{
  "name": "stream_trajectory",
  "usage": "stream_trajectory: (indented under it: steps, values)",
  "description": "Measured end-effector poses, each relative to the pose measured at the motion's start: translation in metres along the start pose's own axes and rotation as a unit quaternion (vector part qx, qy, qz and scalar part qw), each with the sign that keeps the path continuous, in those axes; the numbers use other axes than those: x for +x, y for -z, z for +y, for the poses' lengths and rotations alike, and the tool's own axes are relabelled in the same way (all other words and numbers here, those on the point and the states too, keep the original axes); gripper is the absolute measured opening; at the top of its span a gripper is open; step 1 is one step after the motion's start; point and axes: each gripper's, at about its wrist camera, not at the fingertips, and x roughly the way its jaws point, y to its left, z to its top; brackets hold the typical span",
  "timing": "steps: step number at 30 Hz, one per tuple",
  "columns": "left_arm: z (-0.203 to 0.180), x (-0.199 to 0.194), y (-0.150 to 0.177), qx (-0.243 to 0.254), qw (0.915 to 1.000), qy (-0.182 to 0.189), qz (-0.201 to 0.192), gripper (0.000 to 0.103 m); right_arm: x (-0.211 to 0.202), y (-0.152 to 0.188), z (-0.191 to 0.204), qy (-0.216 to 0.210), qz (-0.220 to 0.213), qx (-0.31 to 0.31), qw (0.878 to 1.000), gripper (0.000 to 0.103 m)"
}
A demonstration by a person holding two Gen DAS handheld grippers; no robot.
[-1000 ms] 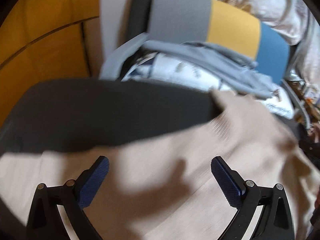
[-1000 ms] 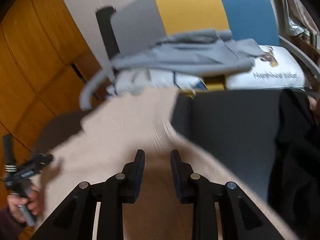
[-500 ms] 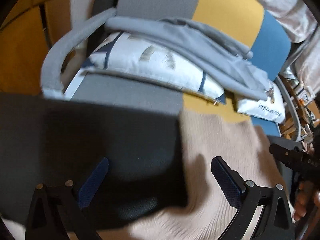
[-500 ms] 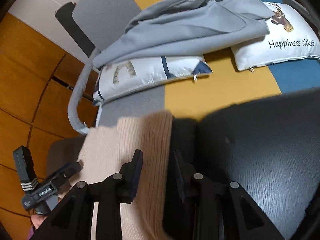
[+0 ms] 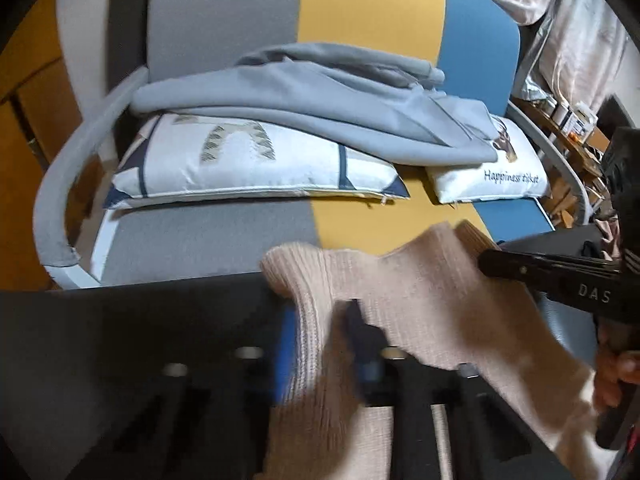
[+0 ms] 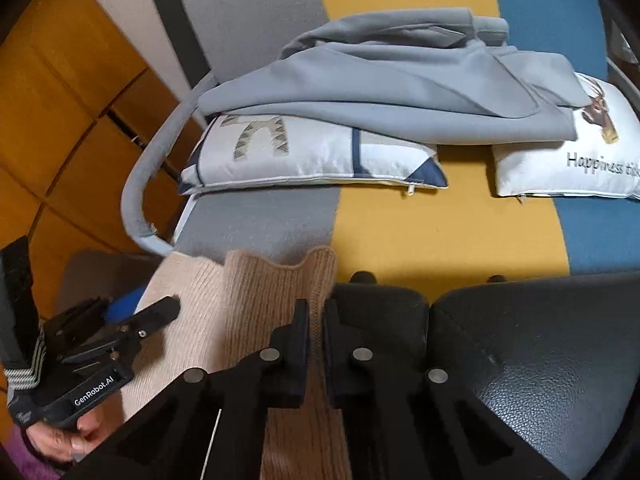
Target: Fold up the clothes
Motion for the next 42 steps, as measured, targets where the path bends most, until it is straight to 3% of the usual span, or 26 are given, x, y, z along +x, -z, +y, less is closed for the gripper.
stream_trajectory:
  steps: [6,11,15,25,36,42]
  values:
    - [-0.010,-0.008,-0.032,0.023,0.9982,-0.050,-0.025,0.012,-0.024,-0.023,-0.008,-0.019,-0.049,0.052,0.997,0.004]
    - [-0.008,-0.034,-0.054,0.008,0.9962,-0.050,-0.071,0.012,-0.053,-0.042,-0.005,-0.036,-0.085,0.068,0.993,0.004]
    - [0.000,-0.058,-0.049,-0.016,0.9945,-0.027,-0.100,0.012,-0.081,-0.038,0.003,-0.060,-0.107,0.055,0.991,0.004]
    - [0.005,-0.123,0.032,-0.038,0.9879,0.038,-0.145,0.012,-0.123,0.054,0.003,-0.130,-0.107,0.064,0.984,0.004]
    - [0.003,-0.153,0.156,-0.059,0.9878,0.062,-0.130,0.012,-0.142,0.184,0.006,-0.163,-0.091,0.094,0.978,0.004]
    - [0.001,-0.142,0.221,-0.077,0.9907,0.055,-0.099,0.012,-0.132,0.234,-0.002,-0.134,-0.076,0.106,0.982,0.008]
